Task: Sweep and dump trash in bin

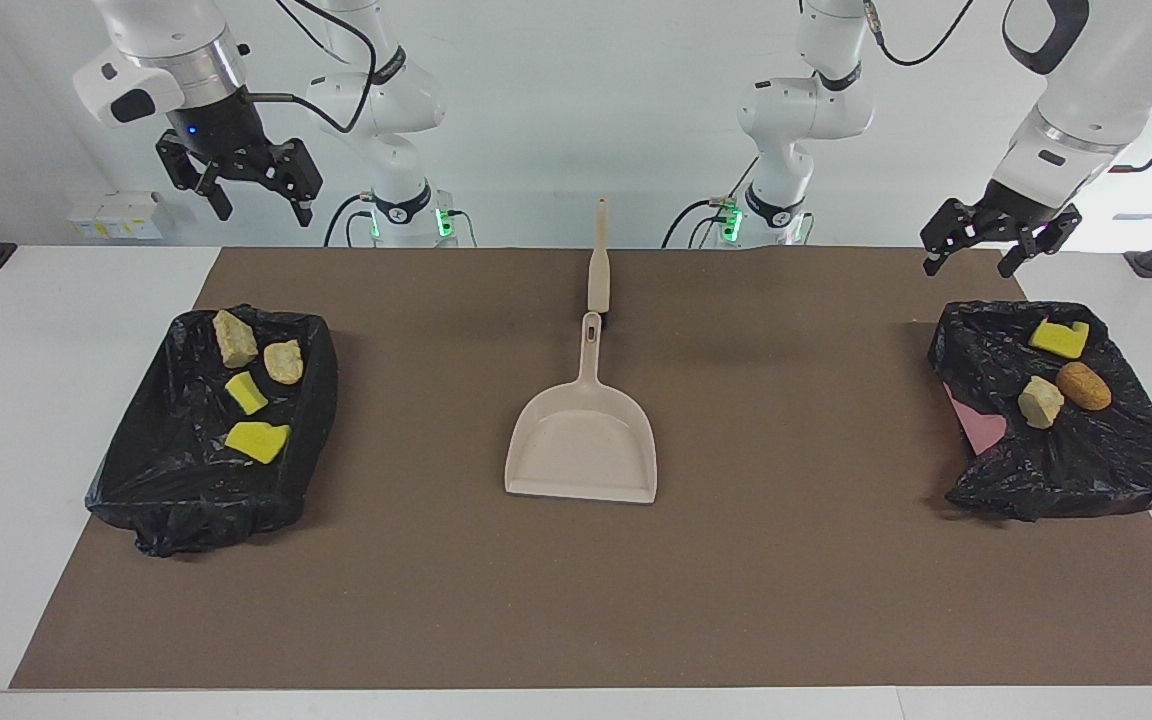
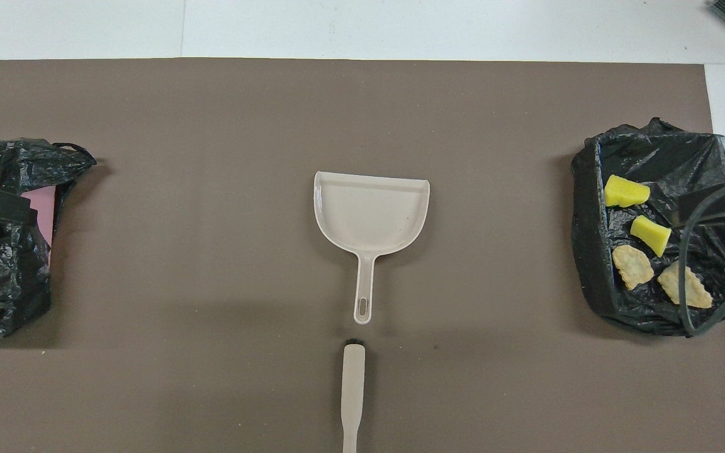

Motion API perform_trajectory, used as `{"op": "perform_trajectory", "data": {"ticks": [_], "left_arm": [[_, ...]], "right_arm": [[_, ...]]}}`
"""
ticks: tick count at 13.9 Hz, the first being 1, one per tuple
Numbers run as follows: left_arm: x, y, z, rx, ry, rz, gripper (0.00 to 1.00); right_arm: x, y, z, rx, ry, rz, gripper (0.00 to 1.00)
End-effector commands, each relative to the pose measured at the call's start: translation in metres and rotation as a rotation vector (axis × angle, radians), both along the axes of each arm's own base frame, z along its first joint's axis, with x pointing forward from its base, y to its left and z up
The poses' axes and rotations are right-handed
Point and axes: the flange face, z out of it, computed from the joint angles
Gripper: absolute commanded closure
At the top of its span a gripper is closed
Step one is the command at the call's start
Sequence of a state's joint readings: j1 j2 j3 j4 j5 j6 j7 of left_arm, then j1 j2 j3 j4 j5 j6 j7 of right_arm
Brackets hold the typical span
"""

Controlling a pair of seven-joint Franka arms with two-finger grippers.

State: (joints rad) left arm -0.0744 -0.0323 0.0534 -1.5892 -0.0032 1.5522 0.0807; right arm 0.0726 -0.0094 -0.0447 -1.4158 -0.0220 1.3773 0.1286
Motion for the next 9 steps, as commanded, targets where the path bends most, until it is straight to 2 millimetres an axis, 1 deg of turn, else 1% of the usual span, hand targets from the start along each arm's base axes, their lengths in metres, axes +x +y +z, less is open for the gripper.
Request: {"op": "perform_trajectory", "data": {"ticks": [1,5,7,9], "left_arm": [[-0.004,0.0,0.0052,0.015,0.01,-0.015,0.0],[-0.004,0.0007,0.0052,0.014,0.01,-0.015,0.0],[-0.0077,0.0018,0.0103,0.013,0.001,-0.015,0.0],[-0.008,0.0017,0.0113,0.011,-0.002,-0.015,0.0]], "right_arm": [[-0.0032,-0.0025,0.0037,0.003,0.001,0.029,0.0],[-0.0032,-0.0025,0.0037,0.003,0.001,0.029,0.0],[-0.0032,-0.0025,0.0037,0.003,0.001,0.029,0.0],[-0.0032,-0.0023,0.0037,0.005,0.001,0.029,0.0]]}}
